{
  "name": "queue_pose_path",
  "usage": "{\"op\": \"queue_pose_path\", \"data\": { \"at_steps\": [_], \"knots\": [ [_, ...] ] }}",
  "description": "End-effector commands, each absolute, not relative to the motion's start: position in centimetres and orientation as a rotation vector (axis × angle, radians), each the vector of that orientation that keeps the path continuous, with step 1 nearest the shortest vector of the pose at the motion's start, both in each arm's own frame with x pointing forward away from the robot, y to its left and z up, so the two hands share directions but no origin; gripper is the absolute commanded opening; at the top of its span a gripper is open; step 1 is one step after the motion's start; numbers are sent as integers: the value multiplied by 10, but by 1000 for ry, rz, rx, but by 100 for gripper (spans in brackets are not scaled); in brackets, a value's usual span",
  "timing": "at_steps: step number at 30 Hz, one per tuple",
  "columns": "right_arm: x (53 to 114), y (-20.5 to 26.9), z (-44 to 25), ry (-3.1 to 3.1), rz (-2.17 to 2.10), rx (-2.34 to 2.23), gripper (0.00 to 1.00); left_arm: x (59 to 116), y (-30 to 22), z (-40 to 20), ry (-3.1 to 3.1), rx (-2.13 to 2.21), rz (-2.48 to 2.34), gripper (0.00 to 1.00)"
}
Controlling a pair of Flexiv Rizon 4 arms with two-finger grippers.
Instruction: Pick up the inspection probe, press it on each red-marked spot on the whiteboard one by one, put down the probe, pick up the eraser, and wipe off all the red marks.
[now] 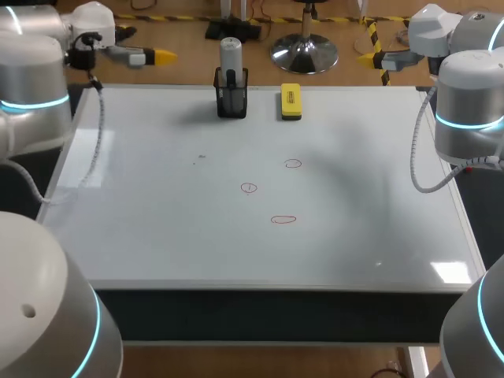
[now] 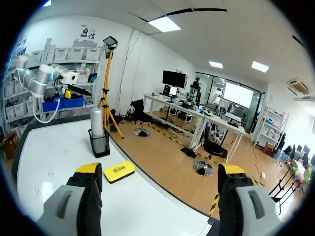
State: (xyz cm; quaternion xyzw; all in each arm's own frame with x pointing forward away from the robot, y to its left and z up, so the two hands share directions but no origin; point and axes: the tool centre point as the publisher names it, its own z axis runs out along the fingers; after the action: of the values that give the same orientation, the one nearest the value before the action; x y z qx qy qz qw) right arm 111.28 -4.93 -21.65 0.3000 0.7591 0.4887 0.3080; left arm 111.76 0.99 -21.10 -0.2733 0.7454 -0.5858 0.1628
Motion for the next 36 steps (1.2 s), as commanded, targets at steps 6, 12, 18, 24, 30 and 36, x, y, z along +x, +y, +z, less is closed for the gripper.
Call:
{"op": "queue_pose_path", "data": {
  "at_steps": [6,12,18,24,30,36],
  "knots": [
    [1113,-50,-217,2009,1292,793,100,1159,1,-219,2211,-385,-1949,100],
    [1113,-50,-217,2009,1292,793,100,1174,-13,-218,2214,-171,-2083,100],
    [1113,-50,-217,2009,1292,793,100,1185,-31,-220,2232,-3,-2186,100],
    [1113,-50,-217,2009,1292,793,100,1191,-55,-222,2259,77,-2231,100],
    [1113,-50,-217,2009,1292,793,100,1187,-71,-228,2276,99,-2262,100],
    [1113,-50,-217,2009,1292,793,100,1177,-83,-235,2306,84,-2266,100]
  ]
}}
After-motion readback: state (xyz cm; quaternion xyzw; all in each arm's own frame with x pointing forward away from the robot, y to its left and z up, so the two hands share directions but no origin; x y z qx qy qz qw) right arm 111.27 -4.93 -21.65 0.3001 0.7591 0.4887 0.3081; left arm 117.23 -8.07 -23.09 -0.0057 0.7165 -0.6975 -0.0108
